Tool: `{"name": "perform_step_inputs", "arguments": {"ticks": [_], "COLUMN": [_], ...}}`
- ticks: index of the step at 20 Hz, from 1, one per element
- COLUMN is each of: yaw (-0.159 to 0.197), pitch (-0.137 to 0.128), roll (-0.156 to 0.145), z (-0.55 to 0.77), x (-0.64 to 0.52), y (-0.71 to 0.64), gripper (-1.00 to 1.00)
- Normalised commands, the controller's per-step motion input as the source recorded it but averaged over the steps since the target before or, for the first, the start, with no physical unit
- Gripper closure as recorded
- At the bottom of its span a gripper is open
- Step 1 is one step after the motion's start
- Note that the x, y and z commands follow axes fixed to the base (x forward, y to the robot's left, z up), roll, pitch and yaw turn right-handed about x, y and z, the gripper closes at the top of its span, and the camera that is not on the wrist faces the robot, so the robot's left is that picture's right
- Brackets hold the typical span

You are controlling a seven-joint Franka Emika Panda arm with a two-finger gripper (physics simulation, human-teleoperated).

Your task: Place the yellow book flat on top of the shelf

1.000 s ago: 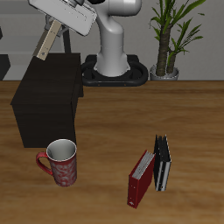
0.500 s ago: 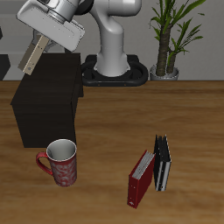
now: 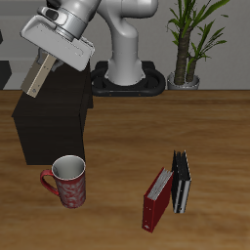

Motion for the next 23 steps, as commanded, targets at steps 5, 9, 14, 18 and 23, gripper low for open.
{"name": "perform_step_inputs", "arguments": {"ticks": [5,9,14,18,23], "yaw": [-0.004,-0.032,-0.074,-0.027,-0.044], "pitch": [0.015,0.178,0.130,0.054,0.007], "roll": [-0.078,0.018,0.054,0.135,0.105], "z": [-0.36,-0.49,-0.22,-0.01,0.12], "x": [0.09,0.13,0.00,-0.05,-0.13], "y": [0.06,0.18,0.24,0.39,0.33], "gripper": [1.00,-1.00,-1.00,-1.00,-1.00]}}
